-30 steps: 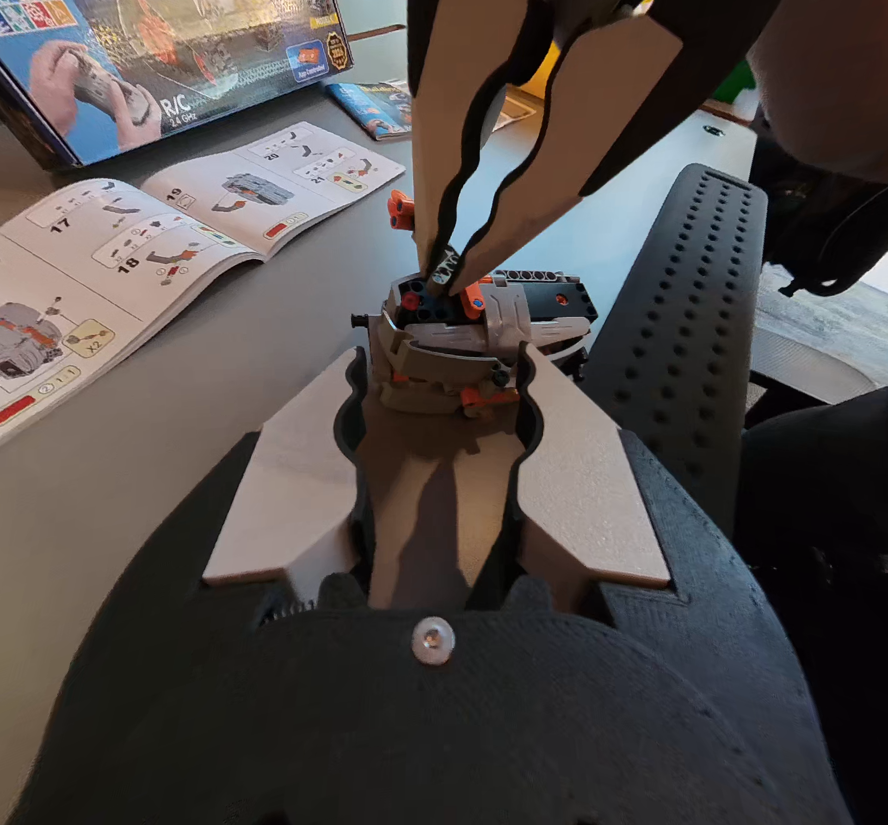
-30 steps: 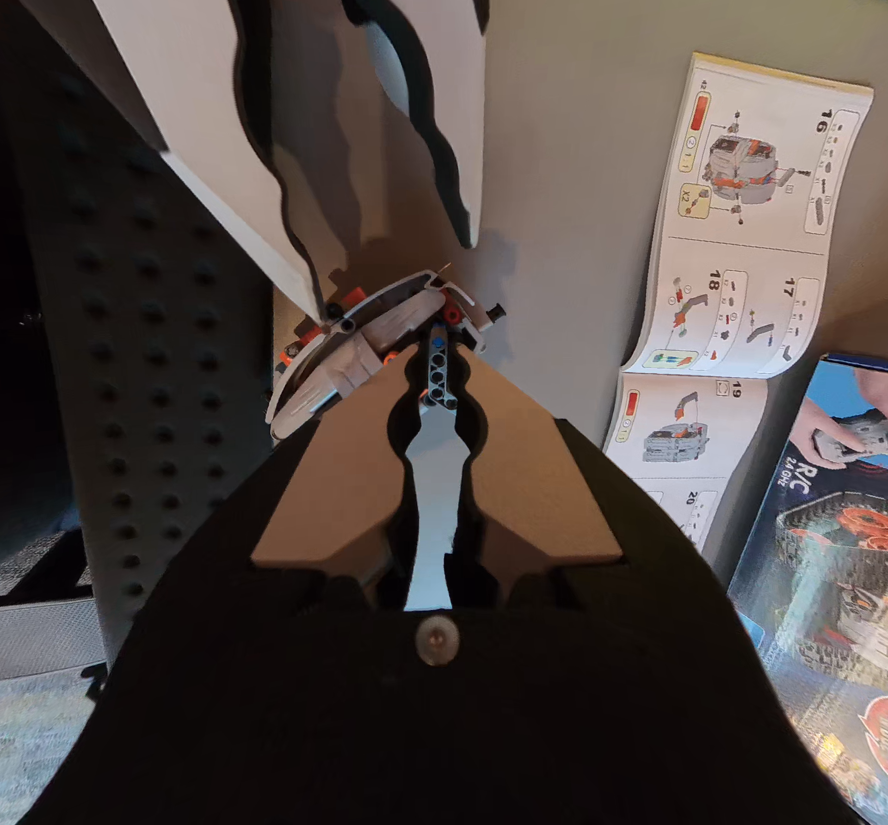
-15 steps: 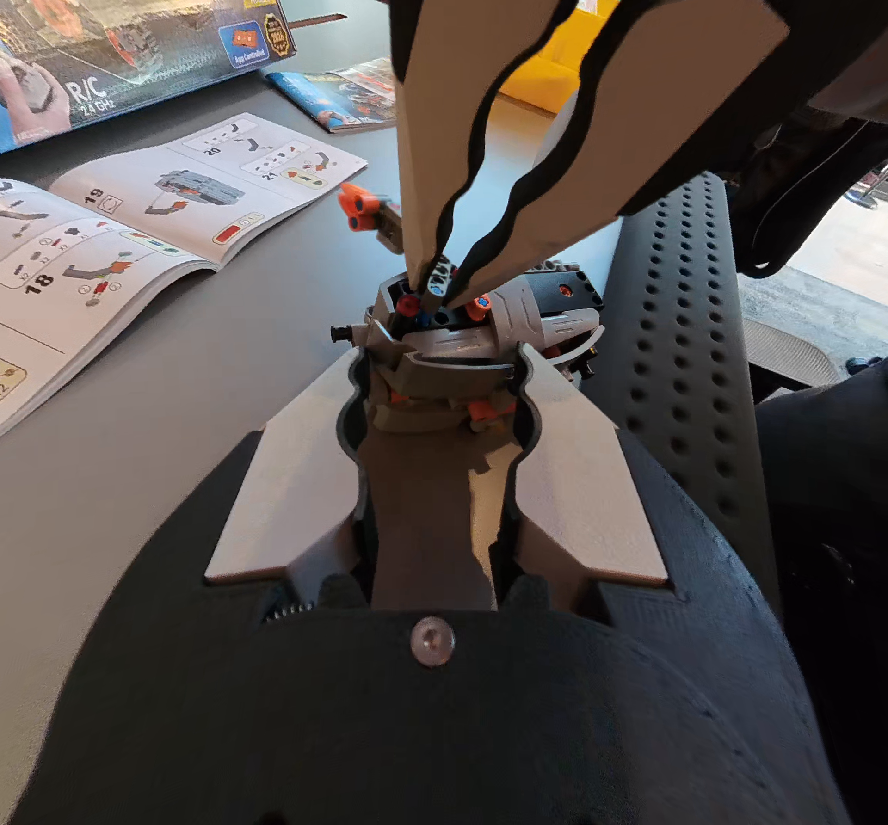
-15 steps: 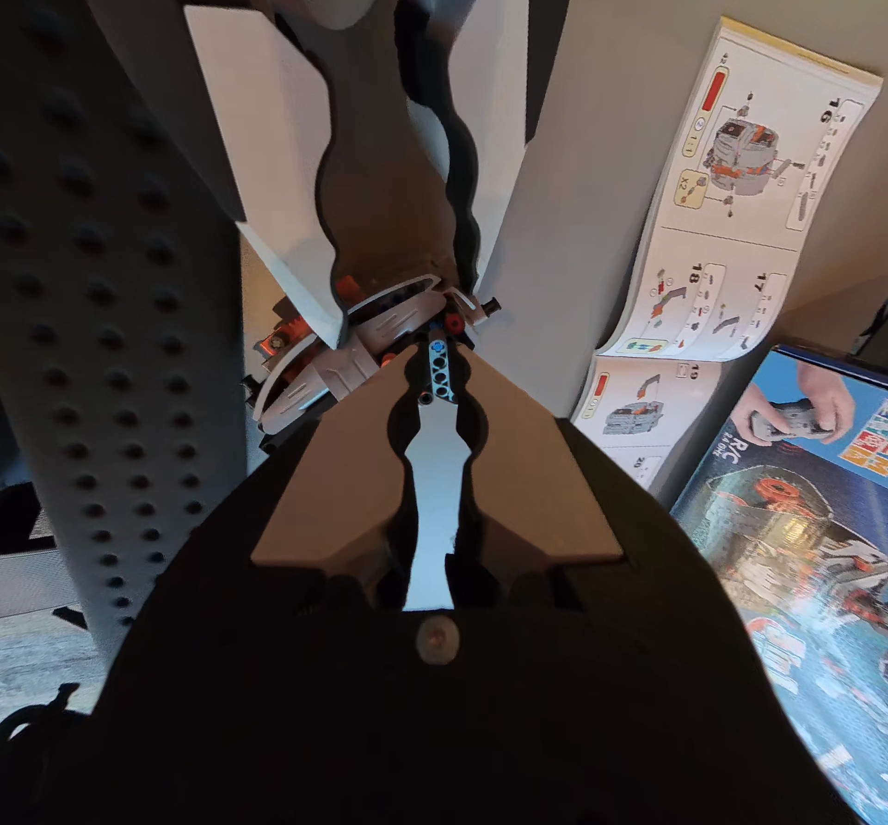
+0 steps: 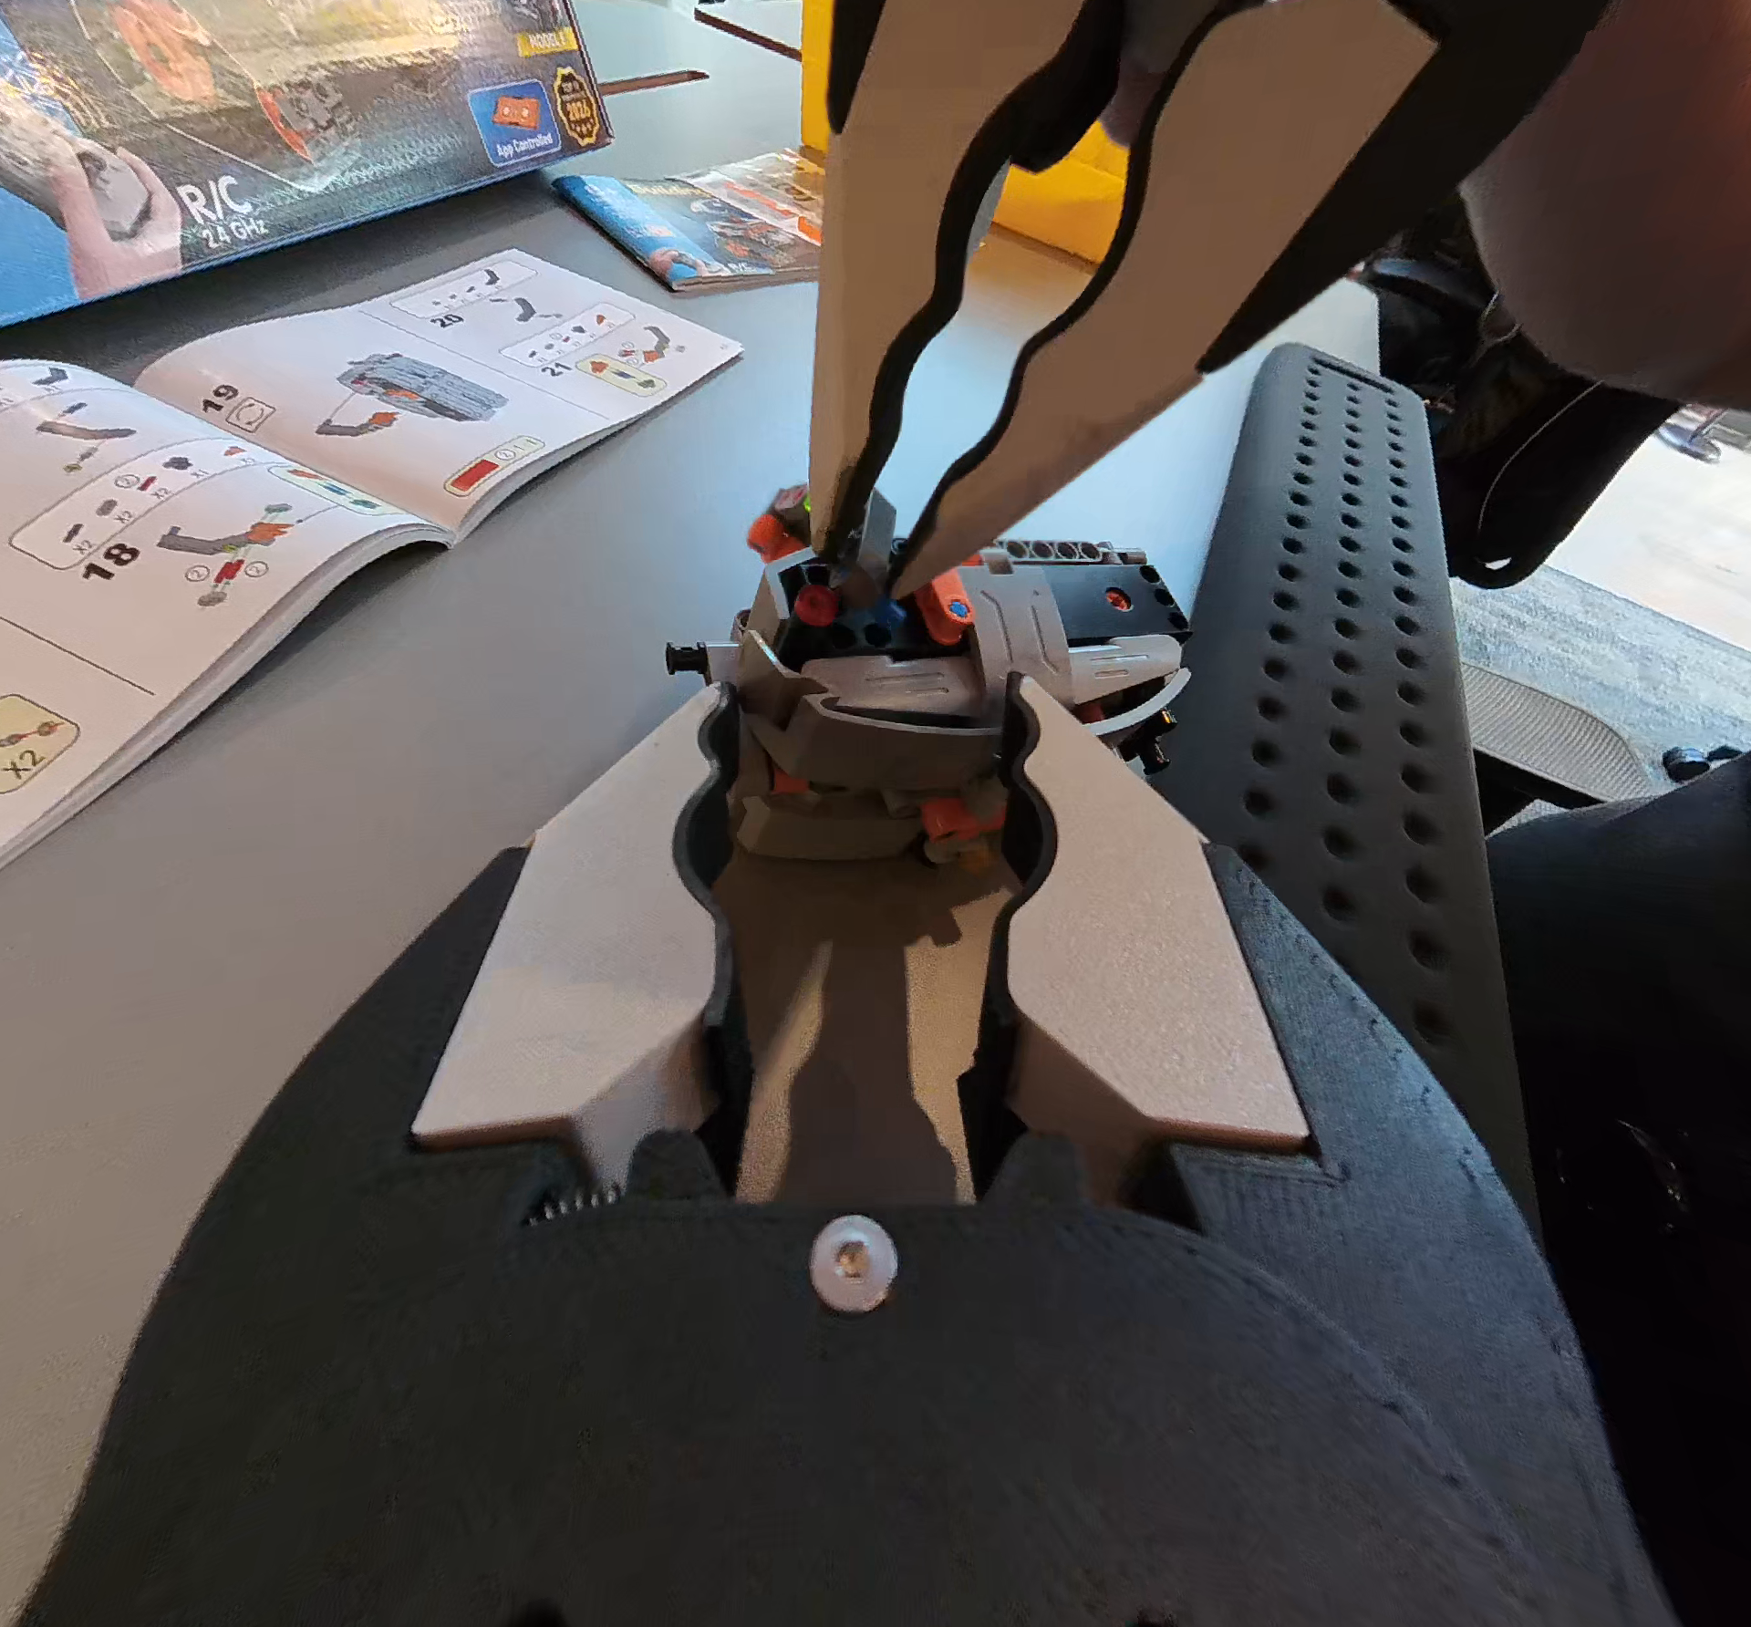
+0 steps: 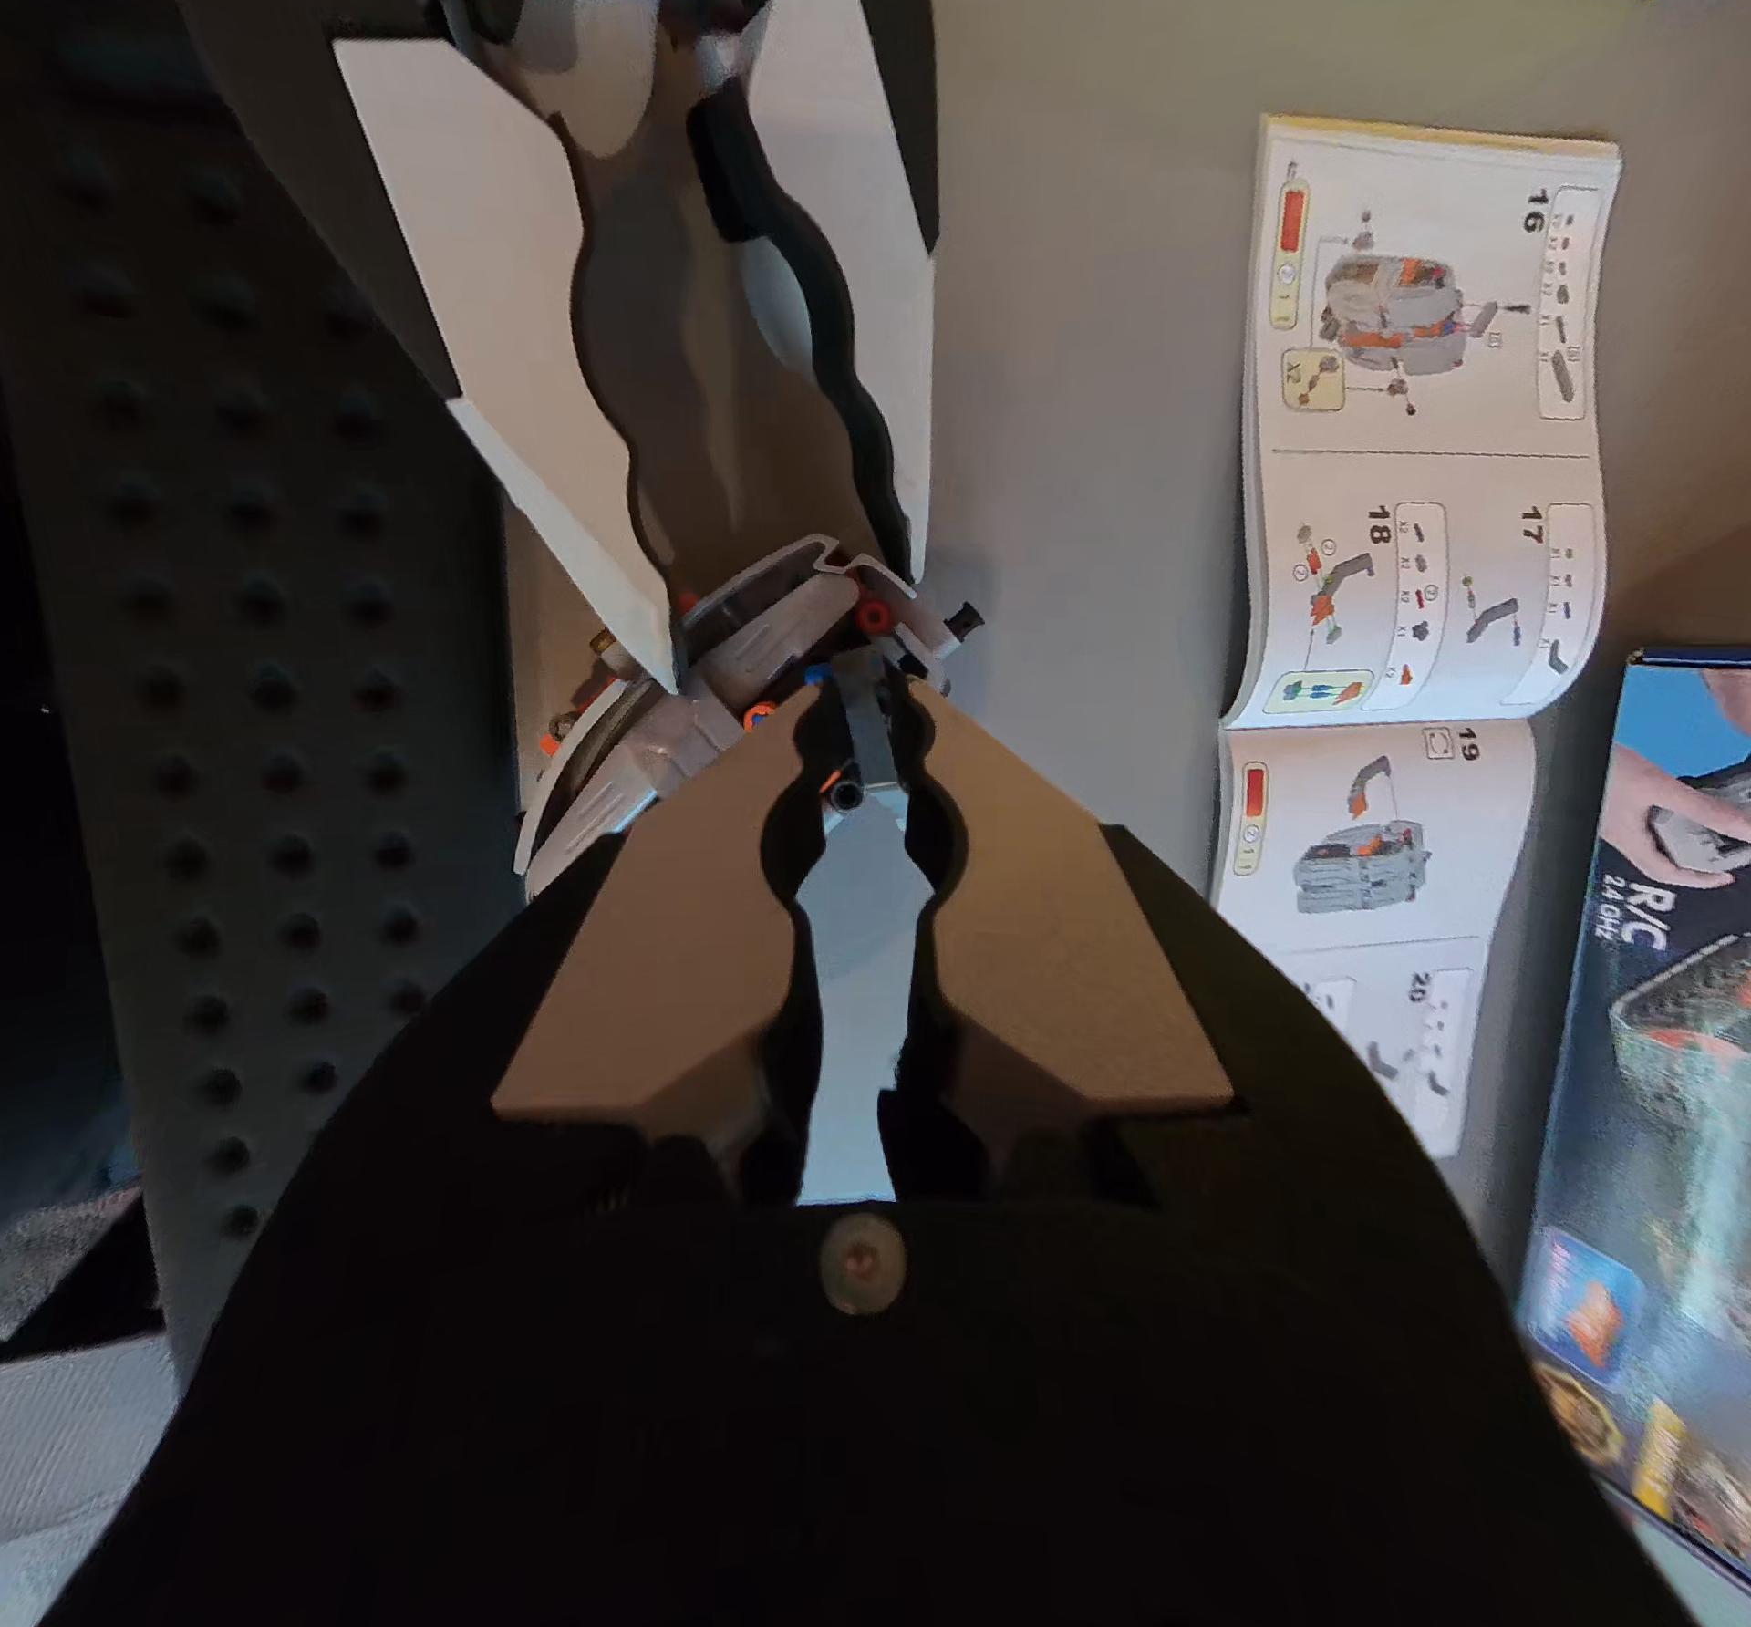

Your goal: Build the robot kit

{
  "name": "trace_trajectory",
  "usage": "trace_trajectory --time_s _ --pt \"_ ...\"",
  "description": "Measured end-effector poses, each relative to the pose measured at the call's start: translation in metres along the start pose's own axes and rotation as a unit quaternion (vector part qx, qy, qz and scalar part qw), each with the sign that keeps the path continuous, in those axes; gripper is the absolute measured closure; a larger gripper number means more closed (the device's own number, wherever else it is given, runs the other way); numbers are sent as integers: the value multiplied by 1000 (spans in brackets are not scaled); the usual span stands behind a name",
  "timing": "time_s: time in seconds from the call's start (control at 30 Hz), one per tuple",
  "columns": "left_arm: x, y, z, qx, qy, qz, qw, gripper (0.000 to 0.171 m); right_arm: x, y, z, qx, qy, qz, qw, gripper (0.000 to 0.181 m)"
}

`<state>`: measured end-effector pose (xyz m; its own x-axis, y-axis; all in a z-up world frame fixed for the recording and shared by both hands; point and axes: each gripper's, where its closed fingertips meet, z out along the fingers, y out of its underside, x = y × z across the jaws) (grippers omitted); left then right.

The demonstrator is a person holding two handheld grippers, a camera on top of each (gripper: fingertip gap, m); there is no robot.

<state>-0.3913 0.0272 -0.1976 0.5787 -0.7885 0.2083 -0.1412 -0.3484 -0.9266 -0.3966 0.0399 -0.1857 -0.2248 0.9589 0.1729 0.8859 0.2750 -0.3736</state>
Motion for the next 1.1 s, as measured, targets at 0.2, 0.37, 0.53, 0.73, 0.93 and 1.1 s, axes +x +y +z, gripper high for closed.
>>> trace_trajectory --time_s 0.2,0.37,0.53,0.73,0.93,1.1 --pt "-1 -3 -4 12 -6 1 1000 116 0 -2 -7 87 -11 26 996 174" --pt "-1 -24 -29 69 -41 4 997 125 -7 -13 -27 183 50 -9 982 174" --pt "21 -48 -39 98 25 -90 991 153 -14 -22 -38 238 149 -73 957 174" --pt "32 -55 -24 93 118 -202 968 146 -18 -25 -50 257 219 -128 932 174" --pt "40 -55 -16 88 120 -149 978 166 -27 -20 -51 276 191 -142 931 172" --pt "60 -56 -23 76 112 -25 990 166 -44 -17 -69 325 -68 -28 943 156"
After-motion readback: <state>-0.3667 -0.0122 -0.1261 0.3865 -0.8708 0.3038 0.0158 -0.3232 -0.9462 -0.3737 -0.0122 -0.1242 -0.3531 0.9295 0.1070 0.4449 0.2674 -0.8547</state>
